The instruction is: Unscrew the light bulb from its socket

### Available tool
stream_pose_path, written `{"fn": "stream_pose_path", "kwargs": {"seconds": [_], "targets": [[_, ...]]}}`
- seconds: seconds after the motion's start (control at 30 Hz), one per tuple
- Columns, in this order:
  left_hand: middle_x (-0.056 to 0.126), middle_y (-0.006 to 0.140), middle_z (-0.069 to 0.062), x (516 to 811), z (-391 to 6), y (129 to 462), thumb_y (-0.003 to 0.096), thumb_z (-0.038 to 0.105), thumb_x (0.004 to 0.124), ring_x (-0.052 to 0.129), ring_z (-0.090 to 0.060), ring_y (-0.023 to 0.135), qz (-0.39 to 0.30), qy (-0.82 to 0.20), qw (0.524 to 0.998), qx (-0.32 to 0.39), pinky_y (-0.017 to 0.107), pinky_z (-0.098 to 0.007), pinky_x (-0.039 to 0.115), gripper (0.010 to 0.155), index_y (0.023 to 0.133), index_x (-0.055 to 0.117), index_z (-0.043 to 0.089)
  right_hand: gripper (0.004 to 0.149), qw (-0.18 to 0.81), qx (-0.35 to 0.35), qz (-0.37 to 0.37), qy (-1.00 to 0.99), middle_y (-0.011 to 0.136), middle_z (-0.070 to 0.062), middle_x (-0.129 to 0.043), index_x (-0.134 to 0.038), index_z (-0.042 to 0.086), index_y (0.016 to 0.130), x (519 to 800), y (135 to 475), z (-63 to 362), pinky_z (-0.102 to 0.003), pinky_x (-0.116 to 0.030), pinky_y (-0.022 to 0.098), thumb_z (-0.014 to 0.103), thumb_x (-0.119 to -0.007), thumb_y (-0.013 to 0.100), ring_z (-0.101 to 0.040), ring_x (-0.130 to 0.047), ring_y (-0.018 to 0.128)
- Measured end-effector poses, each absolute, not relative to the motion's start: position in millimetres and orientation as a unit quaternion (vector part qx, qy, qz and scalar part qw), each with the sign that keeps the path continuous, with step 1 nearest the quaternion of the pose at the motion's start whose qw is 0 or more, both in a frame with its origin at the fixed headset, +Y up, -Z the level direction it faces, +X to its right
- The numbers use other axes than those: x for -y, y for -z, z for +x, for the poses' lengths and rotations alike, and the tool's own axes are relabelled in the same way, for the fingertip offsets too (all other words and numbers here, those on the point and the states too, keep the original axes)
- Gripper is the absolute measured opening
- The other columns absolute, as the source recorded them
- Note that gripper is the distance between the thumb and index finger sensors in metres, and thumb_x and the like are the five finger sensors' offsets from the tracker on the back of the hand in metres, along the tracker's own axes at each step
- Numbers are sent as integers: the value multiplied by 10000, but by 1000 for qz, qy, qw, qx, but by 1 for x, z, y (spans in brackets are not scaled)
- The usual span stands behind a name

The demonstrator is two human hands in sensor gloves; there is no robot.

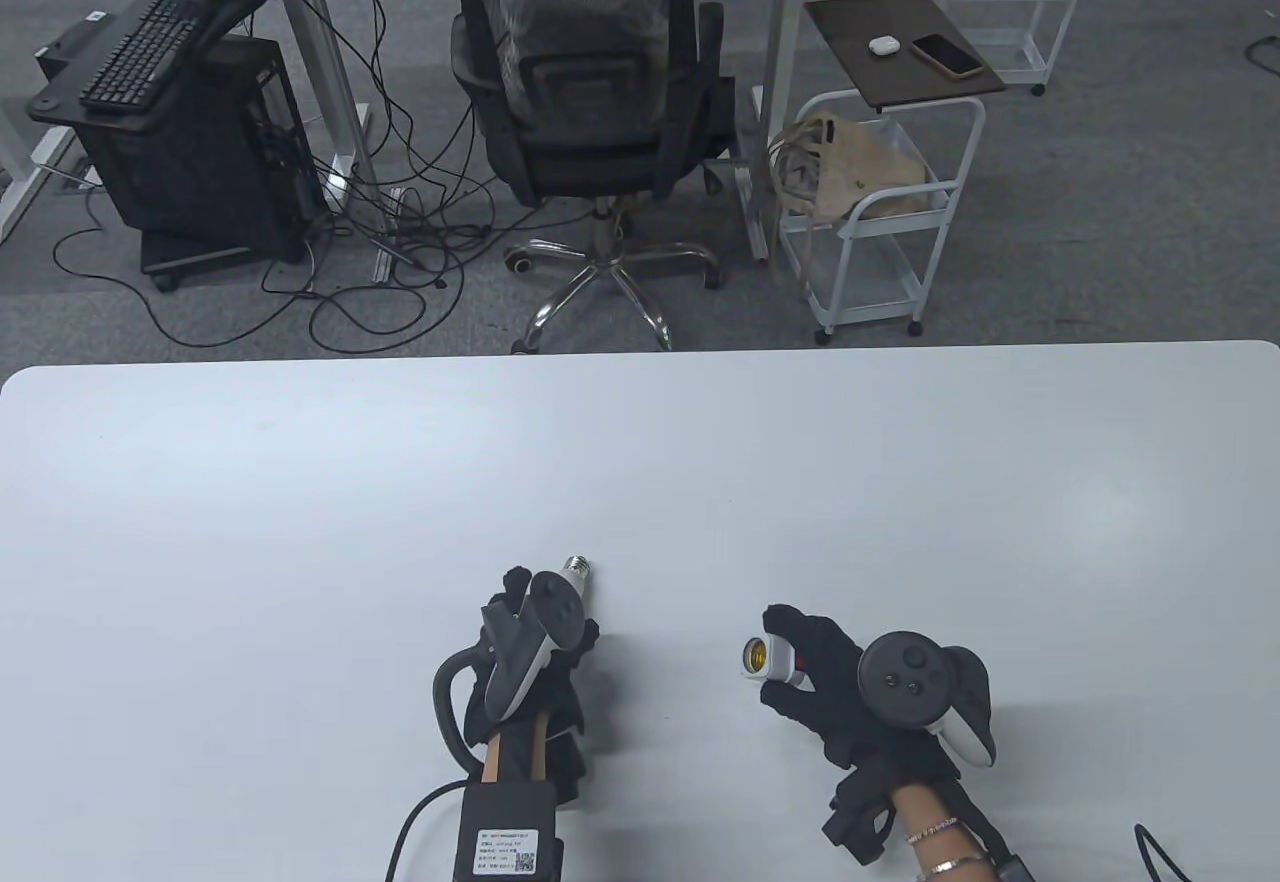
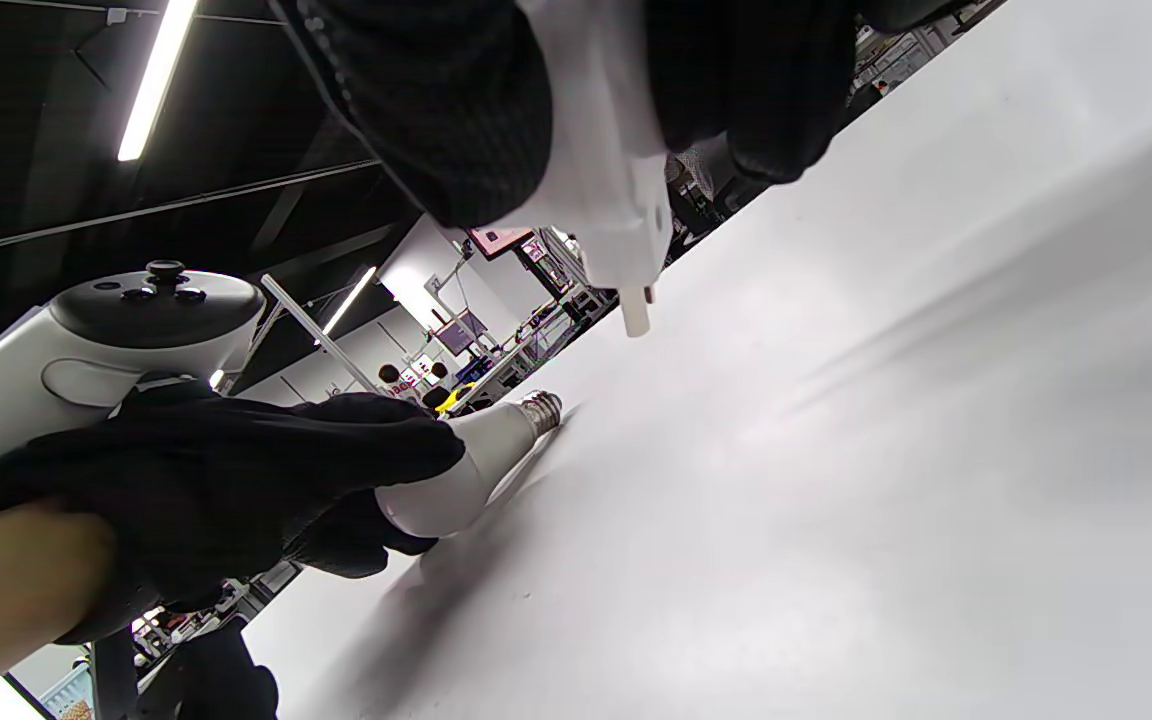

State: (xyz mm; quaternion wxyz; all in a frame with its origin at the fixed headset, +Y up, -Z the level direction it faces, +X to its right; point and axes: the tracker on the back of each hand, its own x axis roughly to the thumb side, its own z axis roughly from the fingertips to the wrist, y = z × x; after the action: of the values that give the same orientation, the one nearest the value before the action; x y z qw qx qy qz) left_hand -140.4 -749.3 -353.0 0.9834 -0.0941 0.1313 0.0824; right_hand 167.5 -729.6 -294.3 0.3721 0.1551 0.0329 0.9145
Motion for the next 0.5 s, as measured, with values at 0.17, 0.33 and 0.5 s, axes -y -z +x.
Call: {"fn": "stream_pose_path", "kwargs": {"seconds": [0.17,0.33,0.5], "targets": [[637,1182,-253,750,-140,353,525,614,754,816,-389,1000,-95,-81,984,-131,769,-535,683,929,1191,343,113,690,372,-34,152,-915,1021,-219,-667,-497,144,1119,730,294,168,-585,-486,749,319,-848,551,-415,-757,915],[616,1194,-259,748,-142,353,524,615,754,795,-399,1015,-94,-80,983,-133,774,-545,671,921,1195,351,128,691,372,-36,152,-915,1021,-221,-666,-495,148,1121,730,294,168,-585,-485,751,318,-848,552,-415,-757,915],[607,1200,-262,746,-144,352,522,615,756,785,-406,1022,-94,-80,983,-136,777,-549,665,914,1198,366,140,688,372,-36,152,-915,1021,-220,-667,-498,149,1120,730,294,168,-585,-485,751,318,-848,552,-416,-758,915]]}}
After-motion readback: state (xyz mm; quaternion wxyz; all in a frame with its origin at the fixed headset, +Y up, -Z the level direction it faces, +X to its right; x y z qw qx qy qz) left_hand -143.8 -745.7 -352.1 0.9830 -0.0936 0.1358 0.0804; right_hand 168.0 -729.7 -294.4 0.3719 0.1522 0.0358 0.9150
